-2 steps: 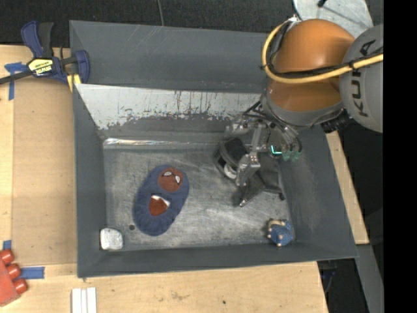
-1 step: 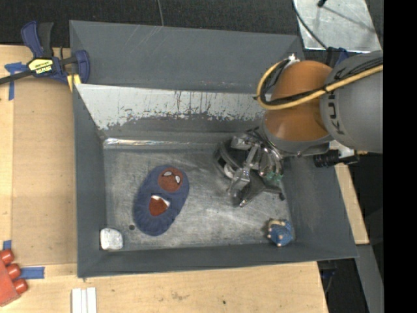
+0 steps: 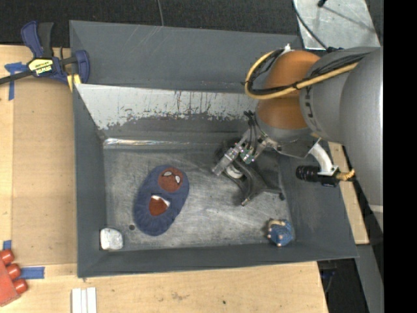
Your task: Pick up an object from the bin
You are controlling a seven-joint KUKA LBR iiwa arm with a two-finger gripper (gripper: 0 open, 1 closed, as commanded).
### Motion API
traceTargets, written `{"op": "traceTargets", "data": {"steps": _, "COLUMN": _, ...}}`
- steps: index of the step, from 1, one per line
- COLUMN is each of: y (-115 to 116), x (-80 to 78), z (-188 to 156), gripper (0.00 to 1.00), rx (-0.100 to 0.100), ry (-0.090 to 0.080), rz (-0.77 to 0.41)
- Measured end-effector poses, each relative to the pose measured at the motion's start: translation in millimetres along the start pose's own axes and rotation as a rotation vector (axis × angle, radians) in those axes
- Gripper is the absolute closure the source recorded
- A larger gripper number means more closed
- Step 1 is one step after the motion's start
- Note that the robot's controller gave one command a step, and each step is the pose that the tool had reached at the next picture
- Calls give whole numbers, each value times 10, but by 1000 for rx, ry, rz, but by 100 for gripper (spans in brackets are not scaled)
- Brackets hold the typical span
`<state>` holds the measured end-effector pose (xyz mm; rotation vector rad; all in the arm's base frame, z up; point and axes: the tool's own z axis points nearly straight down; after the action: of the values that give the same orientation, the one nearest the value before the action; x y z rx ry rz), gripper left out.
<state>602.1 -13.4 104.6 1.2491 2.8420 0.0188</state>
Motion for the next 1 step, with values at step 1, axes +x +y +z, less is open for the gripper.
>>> {"op": "traceTargets", "data": {"steps": 1, "y": 10, "x": -40, "z": -38, "gripper": 100, "rx": -7, "ry": -13, "rz": -2}}
